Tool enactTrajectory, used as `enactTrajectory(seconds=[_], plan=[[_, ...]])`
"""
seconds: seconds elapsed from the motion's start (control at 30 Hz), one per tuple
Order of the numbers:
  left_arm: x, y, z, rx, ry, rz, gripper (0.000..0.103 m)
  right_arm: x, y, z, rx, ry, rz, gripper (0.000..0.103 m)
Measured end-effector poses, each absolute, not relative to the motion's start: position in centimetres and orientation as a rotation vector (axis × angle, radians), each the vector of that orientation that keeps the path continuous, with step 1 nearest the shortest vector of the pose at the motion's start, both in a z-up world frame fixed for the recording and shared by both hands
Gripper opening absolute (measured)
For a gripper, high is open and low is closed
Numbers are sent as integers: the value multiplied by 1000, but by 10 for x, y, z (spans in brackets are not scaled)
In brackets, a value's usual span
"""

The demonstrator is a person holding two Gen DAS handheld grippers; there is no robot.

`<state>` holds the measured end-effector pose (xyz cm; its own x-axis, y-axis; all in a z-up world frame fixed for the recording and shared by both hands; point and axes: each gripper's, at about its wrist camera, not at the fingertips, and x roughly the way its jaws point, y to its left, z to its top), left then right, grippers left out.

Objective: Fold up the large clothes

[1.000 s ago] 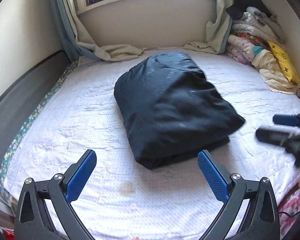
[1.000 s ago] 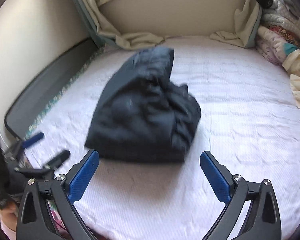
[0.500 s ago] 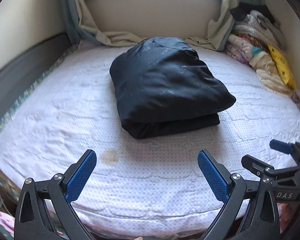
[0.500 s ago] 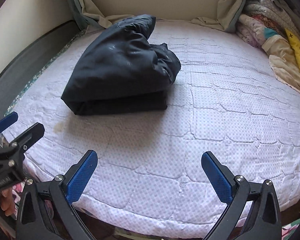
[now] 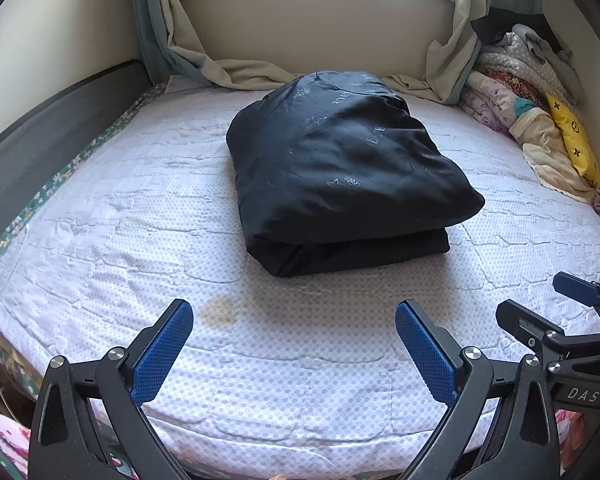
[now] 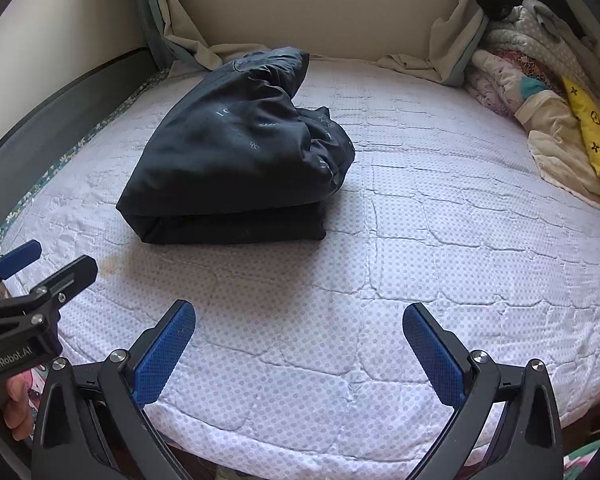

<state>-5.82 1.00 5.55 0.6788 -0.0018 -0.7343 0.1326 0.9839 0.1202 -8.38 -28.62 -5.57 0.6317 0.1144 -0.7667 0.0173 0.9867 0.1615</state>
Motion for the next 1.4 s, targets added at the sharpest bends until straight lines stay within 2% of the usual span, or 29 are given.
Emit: enactTrajectory(seconds=[1.4], plan=[[-60,15,59,174,812,-67,102,-86,-289,-56,172,879,62,103]])
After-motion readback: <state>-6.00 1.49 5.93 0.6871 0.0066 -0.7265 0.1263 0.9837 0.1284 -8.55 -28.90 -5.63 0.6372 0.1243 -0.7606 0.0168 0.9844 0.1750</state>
